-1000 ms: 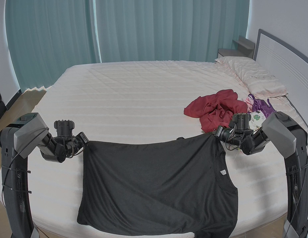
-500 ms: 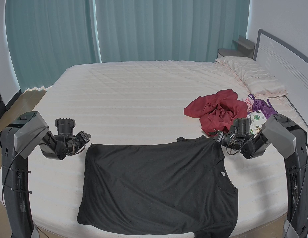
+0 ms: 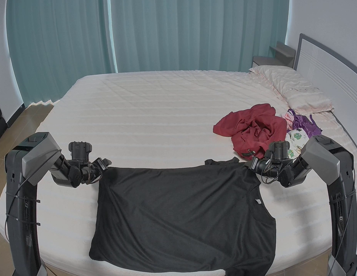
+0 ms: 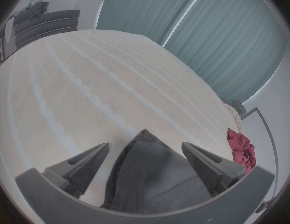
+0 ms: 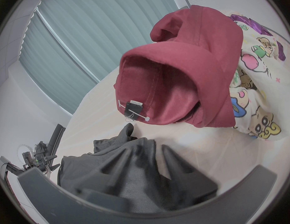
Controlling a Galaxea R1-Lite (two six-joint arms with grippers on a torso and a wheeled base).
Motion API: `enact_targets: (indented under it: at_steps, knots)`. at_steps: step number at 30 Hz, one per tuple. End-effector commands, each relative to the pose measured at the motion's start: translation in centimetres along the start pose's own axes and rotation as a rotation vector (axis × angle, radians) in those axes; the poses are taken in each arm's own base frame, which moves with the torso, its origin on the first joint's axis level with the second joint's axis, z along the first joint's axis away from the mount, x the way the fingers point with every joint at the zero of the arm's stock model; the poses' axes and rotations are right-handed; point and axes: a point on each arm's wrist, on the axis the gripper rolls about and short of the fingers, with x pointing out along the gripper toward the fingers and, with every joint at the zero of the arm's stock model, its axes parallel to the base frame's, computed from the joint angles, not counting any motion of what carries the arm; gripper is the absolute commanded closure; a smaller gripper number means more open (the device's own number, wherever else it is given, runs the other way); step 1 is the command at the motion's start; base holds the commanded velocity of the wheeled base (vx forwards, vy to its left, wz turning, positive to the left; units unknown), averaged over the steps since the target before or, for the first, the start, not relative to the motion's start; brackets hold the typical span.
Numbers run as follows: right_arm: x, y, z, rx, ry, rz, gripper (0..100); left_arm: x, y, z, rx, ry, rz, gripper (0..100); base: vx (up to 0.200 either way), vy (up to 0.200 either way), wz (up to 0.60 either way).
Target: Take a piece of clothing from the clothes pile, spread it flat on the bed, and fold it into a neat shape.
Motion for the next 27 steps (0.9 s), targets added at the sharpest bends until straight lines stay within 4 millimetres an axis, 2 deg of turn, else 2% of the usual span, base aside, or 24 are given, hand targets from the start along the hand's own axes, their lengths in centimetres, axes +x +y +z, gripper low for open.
enact_targets:
  at_steps: [1,6,16,17,20,25,27]
  knots:
    - [0.2,-0.1,-0.4,0.001,0.011,-0.003,0,1.0,-0.1,-1.0,0.007,0.038,-0.003,100,0.000,0.000,0.00]
    - [0.3,-0.3,-0.7,0.002,0.018,-0.005,0,2.5,-0.3,-1.6,0.043,0.038,0.002,100,0.000,0.000,0.00]
    - [0.2,-0.3,0.1,0.002,-0.011,0.002,0,2.4,-0.9,-0.5,0.039,-0.037,0.018,100,0.000,0.000,0.00]
    - [0.1,-0.1,0.8,0.003,-0.032,0.009,0,2.1,-1.6,1.0,0.028,-0.111,0.006,100,0.000,0.000,0.00]
    - [-0.2,0.0,1.8,0.006,-0.066,0.019,0,1.7,-2.0,2.6,0.019,-0.170,0.008,100,0.000,0.000,0.00]
    - [-0.6,0.0,1.9,0.007,-0.059,0.015,0,1.3,-2.2,3.1,0.017,-0.184,0.006,100,0.000,0.000,0.00]
    - [-0.2,-0.3,0.9,0.005,-0.026,0.005,0,1.2,-2.1,3.0,0.017,-0.180,0.011,100,0.000,0.000,0.00]
